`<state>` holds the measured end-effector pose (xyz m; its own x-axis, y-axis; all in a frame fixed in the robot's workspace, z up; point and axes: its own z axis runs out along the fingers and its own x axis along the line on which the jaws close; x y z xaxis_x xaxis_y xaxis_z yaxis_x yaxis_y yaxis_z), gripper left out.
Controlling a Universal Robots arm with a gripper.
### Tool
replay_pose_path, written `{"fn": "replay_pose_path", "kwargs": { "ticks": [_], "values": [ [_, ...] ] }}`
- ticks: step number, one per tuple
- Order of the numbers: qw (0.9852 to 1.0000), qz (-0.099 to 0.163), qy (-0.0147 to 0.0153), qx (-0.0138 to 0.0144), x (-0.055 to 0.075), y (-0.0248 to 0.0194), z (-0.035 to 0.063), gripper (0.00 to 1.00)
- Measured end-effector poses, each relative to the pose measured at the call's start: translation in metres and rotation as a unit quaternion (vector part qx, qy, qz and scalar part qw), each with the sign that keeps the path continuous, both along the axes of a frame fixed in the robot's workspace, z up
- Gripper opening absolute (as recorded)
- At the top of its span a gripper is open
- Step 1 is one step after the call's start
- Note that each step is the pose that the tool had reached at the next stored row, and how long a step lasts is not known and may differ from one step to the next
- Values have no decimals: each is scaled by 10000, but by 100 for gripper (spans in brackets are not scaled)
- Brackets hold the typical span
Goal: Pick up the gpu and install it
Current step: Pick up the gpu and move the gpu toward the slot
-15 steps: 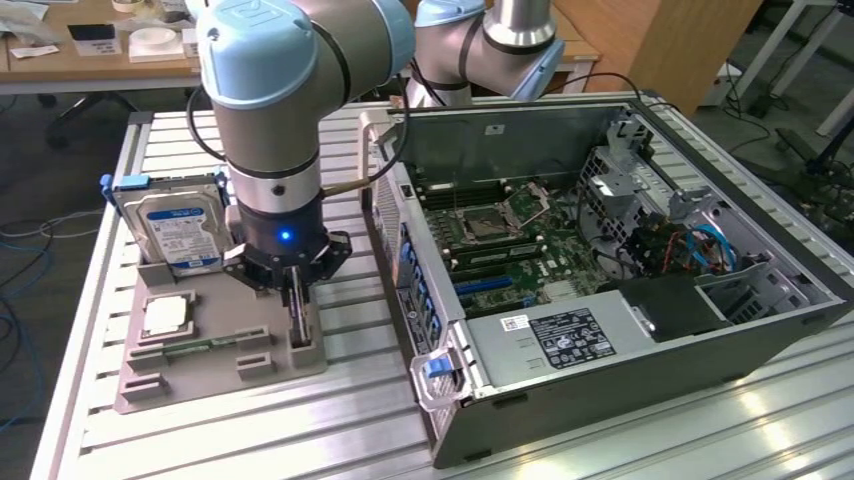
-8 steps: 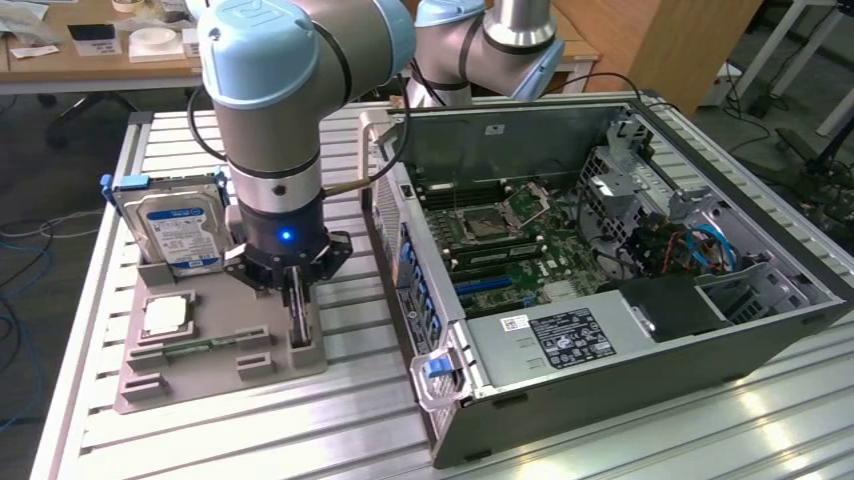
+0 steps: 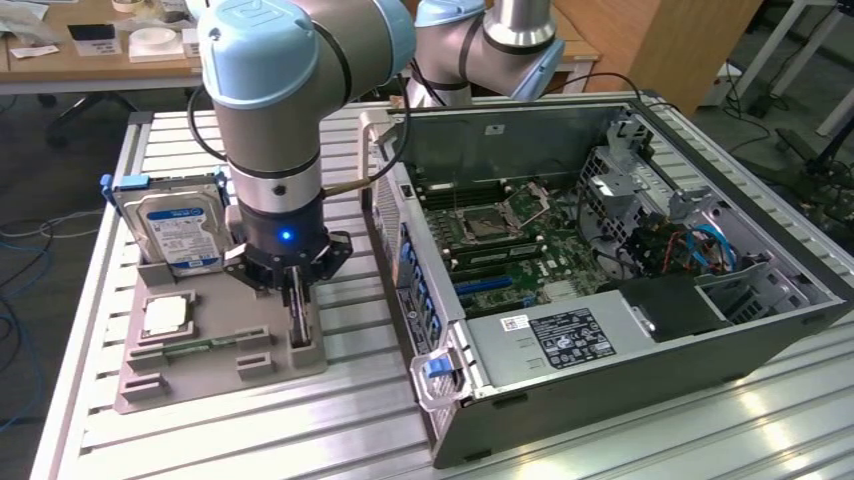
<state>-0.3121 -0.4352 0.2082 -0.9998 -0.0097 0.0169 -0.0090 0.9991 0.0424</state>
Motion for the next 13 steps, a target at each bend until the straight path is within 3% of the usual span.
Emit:
{"fn": "replay_pose_path", "kwargs": {
  "ticks": [5, 13],
  "values": [
    [10000, 0, 0, 28, -1, -1, 31, 28],
    [10000, 0, 0, 54, -1, 0, 245, 28]
  ]
}}
